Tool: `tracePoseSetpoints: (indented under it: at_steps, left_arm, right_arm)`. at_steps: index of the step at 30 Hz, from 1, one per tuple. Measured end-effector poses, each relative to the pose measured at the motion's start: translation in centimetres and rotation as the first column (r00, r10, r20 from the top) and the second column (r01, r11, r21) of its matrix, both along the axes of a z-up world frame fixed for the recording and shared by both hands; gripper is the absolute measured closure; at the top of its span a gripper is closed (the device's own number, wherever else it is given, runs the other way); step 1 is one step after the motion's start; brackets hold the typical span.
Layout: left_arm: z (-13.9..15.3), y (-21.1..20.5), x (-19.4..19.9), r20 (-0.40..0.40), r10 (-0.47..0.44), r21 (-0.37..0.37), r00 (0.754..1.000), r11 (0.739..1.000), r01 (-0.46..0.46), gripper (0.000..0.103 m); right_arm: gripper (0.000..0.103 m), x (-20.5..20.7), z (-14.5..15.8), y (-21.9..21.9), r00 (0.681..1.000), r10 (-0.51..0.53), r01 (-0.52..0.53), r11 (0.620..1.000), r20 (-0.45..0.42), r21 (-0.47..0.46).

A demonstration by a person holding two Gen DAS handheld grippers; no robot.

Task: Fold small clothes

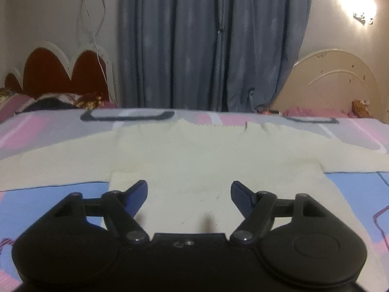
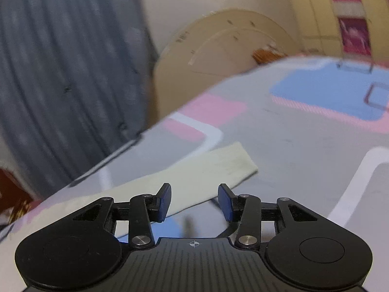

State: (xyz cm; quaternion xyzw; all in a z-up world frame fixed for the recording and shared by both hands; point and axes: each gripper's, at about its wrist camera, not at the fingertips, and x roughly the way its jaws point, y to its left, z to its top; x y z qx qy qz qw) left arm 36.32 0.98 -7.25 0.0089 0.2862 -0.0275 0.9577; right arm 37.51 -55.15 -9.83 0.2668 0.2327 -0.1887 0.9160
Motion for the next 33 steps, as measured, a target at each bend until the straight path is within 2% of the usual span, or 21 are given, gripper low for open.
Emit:
tracePoseSetpoints:
  at_steps: [7, 13, 14, 15, 17, 18, 19, 20, 22, 25, 27, 30, 33]
  left_arm:
    - [-2.2, 1.1, 2.2, -0.093, 0.007, -0.028, 0.996, 1.000, -0.010, 0.029]
    - [-2.6, 1.0, 3.5, -0.110, 0.001, -0.021, 0.994, 1.000, -0.004, 0.028]
    - [-2.5, 1.1, 3.7, -0.109, 0.000, -0.012, 0.994, 1.000, -0.002, 0.028]
    - [-2.3, 1.1, 3.8, -0.108, 0.001, 0.000, 0.994, 1.000, -0.001, 0.028]
    - [-2.2, 1.4, 4.2, -0.112, 0.007, 0.026, 0.994, 1.000, -0.004, 0.025]
    - [-2.2, 1.7, 4.5, -0.127, 0.014, 0.041, 0.992, 0.999, -0.009, 0.025]
    - [-2.2, 2.2, 4.8, -0.140, 0.021, 0.048, 0.990, 0.999, -0.014, 0.025]
    - [-2.1, 2.8, 5.0, -0.143, 0.029, 0.043, 0.989, 0.999, -0.023, 0.025]
    - [-1.9, 4.0, 5.3, -0.144, 0.042, 0.022, 0.989, 0.999, -0.039, 0.025]
    - [-1.5, 5.2, 5.6, -0.143, 0.059, 0.007, 0.988, 0.998, -0.058, 0.029]
    - [-1.4, 5.7, 5.8, -0.139, 0.058, -0.005, 0.989, 0.998, -0.059, 0.032]
    - [-1.4, 6.4, 5.9, -0.154, 0.053, -0.013, 0.987, 0.998, -0.056, 0.044]
    - [-1.1, 7.3, 5.6, -0.171, 0.052, -0.041, 0.984, 0.997, -0.060, 0.053]
  right_arm:
    - [0.060, 0.8, -3.0, -4.1, 0.995, -0.095, 0.099, 0.985, -0.032, 0.142]
    - [0.061, 1.2, -3.2, -4.3, 0.995, -0.098, 0.101, 0.984, -0.029, 0.144]
    - [0.084, 1.5, -3.3, -4.0, 0.996, -0.078, 0.083, 0.988, -0.042, 0.128]
    - [0.102, 1.7, -3.0, -3.7, 0.997, -0.057, 0.063, 0.993, -0.061, 0.102]
    - [0.102, 1.1, -2.0, -2.9, 0.999, -0.051, 0.050, 0.998, -0.017, -0.044]
    - [0.102, 1.7, -2.6, -3.4, 0.994, -0.078, 0.076, 0.996, -0.070, -0.036]
    - [0.102, 1.9, -3.5, -4.2, 0.990, -0.090, 0.094, 0.995, -0.106, 0.033]
    - [0.102, 1.9, -3.1, -3.8, 0.991, -0.089, 0.090, 0.996, -0.104, -0.003]
    - [0.102, 2.2, -1.7, -1.7, 0.995, -0.034, 0.026, 0.996, -0.090, -0.091]
    - [0.102, 3.1, 0.4, 2.8, 0.996, 0.082, -0.087, 0.985, -0.041, -0.151]
    - [0.102, 4.2, 1.5, 7.0, 0.982, 0.190, -0.189, 0.966, -0.013, -0.175]
    - [0.102, 6.2, 2.1, 14.7, 0.933, 0.361, -0.355, 0.918, 0.004, -0.176]
    - [0.102, 7.2, 2.0, 23.0, 0.857, 0.515, -0.507, 0.845, 0.002, -0.167]
